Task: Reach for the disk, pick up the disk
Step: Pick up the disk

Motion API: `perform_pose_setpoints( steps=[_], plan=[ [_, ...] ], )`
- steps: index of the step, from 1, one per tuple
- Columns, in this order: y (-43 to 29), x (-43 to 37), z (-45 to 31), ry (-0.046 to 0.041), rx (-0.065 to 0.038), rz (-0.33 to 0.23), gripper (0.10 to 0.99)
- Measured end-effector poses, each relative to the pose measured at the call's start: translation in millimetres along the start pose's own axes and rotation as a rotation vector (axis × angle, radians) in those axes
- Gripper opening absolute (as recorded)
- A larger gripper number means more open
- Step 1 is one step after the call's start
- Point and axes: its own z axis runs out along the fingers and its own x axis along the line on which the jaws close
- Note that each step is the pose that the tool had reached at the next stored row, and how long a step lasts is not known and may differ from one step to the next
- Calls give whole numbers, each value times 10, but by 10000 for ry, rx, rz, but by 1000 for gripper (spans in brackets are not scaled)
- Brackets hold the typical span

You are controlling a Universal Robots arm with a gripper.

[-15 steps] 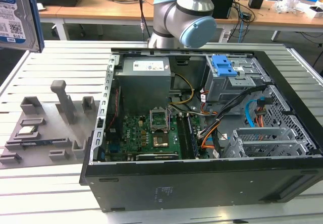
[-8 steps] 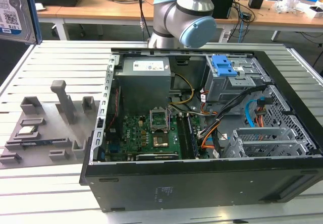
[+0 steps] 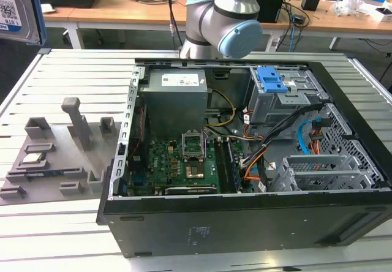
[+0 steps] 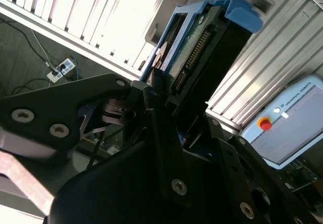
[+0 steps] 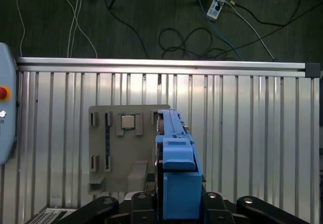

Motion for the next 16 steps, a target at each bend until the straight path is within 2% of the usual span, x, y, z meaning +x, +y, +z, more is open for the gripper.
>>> perform_pose_setpoints(
  steps=[3, 9, 12, 16],
  plan=[
    [4, -2, -95, 0, -2, 0, 361],
    [-15, -2, -100, 0, -2, 0, 361],
    [-114, 0, -105, 1, -3, 1, 361],
    [-309, 5, -114, 1, -3, 1, 361]
  ],
)
